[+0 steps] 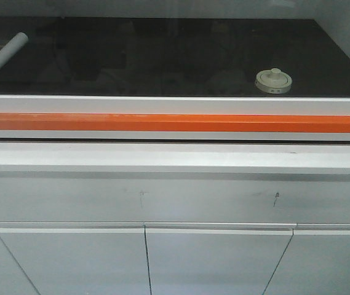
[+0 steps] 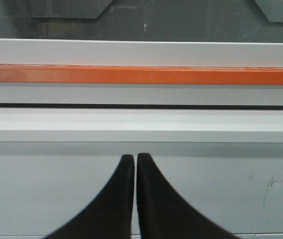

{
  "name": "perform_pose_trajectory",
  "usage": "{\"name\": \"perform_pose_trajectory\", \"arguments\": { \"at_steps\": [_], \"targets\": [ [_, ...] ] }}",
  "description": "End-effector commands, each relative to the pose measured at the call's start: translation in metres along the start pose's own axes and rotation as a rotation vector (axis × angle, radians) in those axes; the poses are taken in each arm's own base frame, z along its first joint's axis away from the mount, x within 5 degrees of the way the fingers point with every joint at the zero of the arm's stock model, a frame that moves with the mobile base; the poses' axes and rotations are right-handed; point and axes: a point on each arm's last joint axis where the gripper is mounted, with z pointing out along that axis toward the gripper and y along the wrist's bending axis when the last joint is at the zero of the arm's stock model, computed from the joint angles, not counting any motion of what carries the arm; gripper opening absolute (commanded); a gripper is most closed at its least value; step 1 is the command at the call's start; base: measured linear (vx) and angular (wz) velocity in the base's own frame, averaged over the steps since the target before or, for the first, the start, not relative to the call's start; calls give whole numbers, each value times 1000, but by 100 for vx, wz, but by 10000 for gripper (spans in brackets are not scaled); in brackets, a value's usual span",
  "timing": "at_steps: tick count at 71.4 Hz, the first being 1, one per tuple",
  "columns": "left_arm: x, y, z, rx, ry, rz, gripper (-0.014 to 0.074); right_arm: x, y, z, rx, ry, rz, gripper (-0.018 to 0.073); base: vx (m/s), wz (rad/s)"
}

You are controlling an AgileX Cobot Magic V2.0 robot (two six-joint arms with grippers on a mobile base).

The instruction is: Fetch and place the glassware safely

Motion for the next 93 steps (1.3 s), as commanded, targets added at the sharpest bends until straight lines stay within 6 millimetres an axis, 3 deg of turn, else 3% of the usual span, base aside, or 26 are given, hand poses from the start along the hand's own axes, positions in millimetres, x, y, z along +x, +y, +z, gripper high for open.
{"name": "perform_pose_trajectory", "arguments": {
  "at_steps": [1, 93],
  "targets": [
    [2, -2, 0, 22, -51, -16, -7, -1, 2, 0, -21, -61, -19, -3, 0, 0],
    [2, -2, 0, 22, -51, -15, -7, -2, 2, 0, -26, -71, -14, -3, 0, 0]
  ]
}}
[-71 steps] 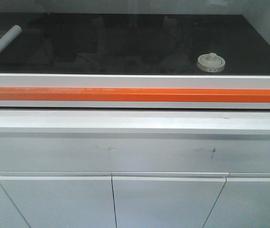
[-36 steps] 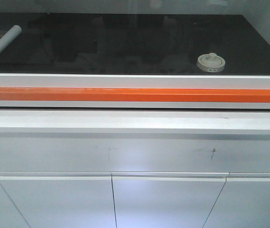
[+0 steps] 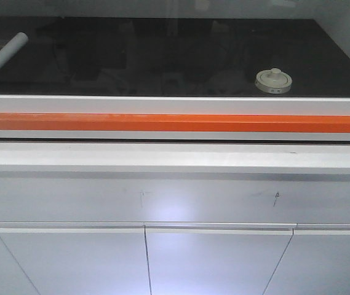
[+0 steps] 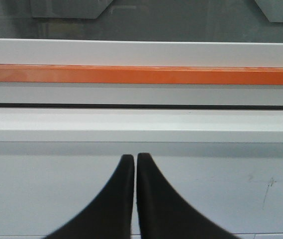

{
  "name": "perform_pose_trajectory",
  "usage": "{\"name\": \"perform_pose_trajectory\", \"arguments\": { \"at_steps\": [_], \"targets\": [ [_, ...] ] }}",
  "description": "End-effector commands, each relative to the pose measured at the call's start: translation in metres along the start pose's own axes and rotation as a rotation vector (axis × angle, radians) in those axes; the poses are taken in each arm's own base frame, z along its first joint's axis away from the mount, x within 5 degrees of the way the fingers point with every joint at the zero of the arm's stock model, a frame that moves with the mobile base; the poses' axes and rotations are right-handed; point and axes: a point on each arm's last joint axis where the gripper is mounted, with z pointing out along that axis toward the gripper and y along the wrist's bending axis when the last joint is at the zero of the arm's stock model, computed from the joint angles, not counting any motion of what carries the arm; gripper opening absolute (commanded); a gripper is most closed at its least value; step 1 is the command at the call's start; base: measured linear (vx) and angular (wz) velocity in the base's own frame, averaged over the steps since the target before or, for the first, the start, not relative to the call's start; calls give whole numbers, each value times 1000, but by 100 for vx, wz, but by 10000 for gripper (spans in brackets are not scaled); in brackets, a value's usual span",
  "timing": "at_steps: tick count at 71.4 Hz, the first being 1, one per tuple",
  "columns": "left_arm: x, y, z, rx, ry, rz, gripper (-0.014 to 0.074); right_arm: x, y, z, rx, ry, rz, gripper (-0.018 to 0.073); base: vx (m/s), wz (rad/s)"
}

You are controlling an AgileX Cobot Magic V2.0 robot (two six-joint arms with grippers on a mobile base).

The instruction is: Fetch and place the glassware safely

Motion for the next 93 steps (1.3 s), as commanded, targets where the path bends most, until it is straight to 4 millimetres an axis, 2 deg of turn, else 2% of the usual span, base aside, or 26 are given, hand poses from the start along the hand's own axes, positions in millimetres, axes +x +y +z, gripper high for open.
{"name": "perform_pose_trajectory", "arguments": {
  "at_steps": [1, 14, 28, 39, 47, 54, 59, 68, 73, 83, 93],
  "targets": [
    [2, -2, 0, 22, -51, -13, -7, -2, 2, 0, -26, -71, -14, -3, 0, 0],
    [-1, -2, 0, 26, -68, -16, -7, -4, 3, 0, -32, -102, -43, -3, 0, 0],
    [-10, -4, -1, 53, -166, -16, -7, -9, 5, -1, -55, -159, -44, -3, 0, 0],
    [-25, -8, -5, 100, -335, -17, -7, -19, 9, -3, -95, -262, -44, -3, 0, 0],
    [-42, -11, -11, 126, -450, -17, -7, -34, 11, -8, -118, -350, -47, -3, 0, 0],
    [-68, -11, -18, 123, -504, -14, -7, -58, 13, -17, -113, -418, -78, -3, 0, 0],
    [-93, -11, -23, 118, -534, -21, -7, -83, 14, -26, -107, -483, -116, -3, 0, 0],
    [-147, -12, -29, 116, -578, -39, -7, -138, 18, -40, -107, -572, -116, -3, 0, 0],
    [-179, -12, -27, 105, -578, -40, -7, -167, 20, -40, -108, -593, -115, -3, 0, 0],
    [-227, -12, -4, 80, -504, -42, -7, -217, 25, -27, -109, -596, -113, -3, 0, 0],
    [-246, -13, 35, 57, -381, -42, -7, -243, 29, 2, -107, -542, -114, -3, 0, 0]
  ]
}}
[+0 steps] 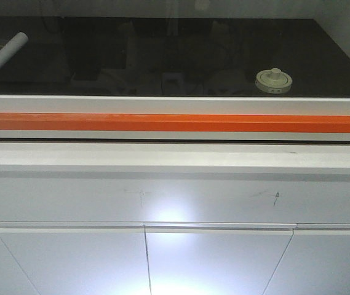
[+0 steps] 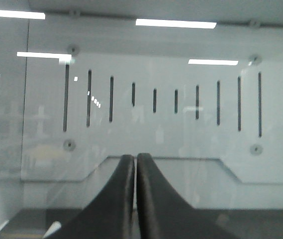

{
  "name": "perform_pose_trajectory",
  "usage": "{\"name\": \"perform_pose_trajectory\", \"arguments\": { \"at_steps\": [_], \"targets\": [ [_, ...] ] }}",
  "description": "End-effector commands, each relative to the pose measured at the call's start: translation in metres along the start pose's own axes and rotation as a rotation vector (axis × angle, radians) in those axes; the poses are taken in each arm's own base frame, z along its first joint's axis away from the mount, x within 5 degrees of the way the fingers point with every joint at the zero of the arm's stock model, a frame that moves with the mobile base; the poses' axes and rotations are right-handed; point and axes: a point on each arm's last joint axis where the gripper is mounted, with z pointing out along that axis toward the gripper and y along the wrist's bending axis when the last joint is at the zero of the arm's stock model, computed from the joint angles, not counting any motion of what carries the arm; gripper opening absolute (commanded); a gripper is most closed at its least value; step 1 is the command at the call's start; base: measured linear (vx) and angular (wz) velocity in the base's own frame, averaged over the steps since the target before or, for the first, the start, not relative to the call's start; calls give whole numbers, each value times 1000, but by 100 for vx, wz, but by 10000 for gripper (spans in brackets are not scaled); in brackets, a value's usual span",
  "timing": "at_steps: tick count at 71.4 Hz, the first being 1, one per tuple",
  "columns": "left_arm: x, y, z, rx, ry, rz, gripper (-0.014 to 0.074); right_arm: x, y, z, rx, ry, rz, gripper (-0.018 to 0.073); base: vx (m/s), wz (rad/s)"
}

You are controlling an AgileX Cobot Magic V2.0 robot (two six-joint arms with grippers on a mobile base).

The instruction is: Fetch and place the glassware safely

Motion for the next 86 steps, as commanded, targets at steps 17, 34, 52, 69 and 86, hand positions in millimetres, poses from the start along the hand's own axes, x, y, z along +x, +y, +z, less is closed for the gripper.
{"name": "perform_pose_trajectory", "arguments": {
  "at_steps": [17, 34, 52, 69, 86],
  "targets": [
    [32, 3, 79, -33, 274, -15, -7, 16, 0, 68, -7, 142, 21, -3, 0, 0],
    [74, 6, 84, -47, 423, -15, -7, 56, -3, 70, 42, 374, 78, -3, 0, 0],
    [134, 3, 41, 17, 412, -30, -7, 116, 7, 35, -52, 286, 96, -3, 0, 0],
    [167, -3, 11, 112, 261, -46, -7, 158, 15, 1, -134, 194, 29, -3, 0, 0],
    [176, 3, 4, 61, 265, 16, -7, 170, 7, -7, -33, 218, 13, -3, 0, 0]
  ]
}}
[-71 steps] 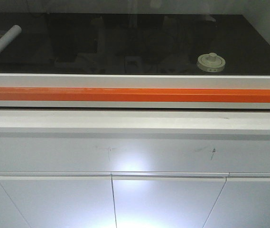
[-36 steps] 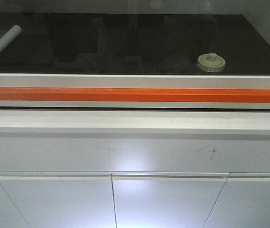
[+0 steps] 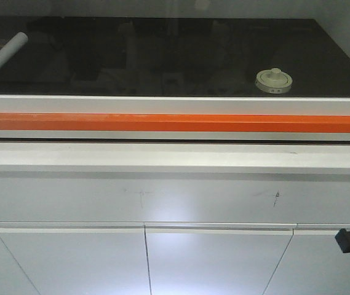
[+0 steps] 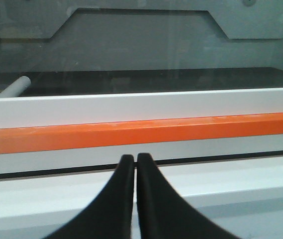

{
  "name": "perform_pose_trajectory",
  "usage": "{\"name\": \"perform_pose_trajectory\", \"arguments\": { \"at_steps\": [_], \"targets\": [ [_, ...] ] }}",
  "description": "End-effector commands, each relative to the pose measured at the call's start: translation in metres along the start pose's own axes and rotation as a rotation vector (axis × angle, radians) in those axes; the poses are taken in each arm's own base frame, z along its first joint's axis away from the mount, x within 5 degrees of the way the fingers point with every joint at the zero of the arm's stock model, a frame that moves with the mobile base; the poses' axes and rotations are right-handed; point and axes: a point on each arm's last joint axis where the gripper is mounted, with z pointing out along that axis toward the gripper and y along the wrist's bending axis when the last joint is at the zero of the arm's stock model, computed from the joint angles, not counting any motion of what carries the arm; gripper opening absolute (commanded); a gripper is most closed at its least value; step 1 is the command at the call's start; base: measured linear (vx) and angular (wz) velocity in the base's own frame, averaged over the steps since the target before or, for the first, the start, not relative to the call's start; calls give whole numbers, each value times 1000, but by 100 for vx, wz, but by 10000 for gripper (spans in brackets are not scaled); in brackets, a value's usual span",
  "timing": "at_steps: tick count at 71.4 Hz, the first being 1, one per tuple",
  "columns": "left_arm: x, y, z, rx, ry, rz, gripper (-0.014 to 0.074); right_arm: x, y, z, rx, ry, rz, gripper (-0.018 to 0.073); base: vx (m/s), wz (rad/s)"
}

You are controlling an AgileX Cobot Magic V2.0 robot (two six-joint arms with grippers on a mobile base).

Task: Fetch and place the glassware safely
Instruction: 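Raise both grippers up to the orange handle of the sash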

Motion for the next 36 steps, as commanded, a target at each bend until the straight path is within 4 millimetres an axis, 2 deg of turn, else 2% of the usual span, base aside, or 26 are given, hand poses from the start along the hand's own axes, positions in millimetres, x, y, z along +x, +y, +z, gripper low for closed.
{"name": "perform_pose_trajectory", "arguments": {
  "at_steps": [1, 12, 36],
  "targets": [
    [-15, 3, 1, -37, -111, 6, -7, -16, -5, 3, 46, -118, 25, -3, 0, 0],
    [-11, 10, 9, -109, -98, 45, -7, -9, -4, 13, 31, -96, -17, -3, 0, 0],
    [1, 13, 31, -110, -120, 42, -7, 8, -4, 42, 11, -160, 6, -1, 0, 0]
  ]
}}
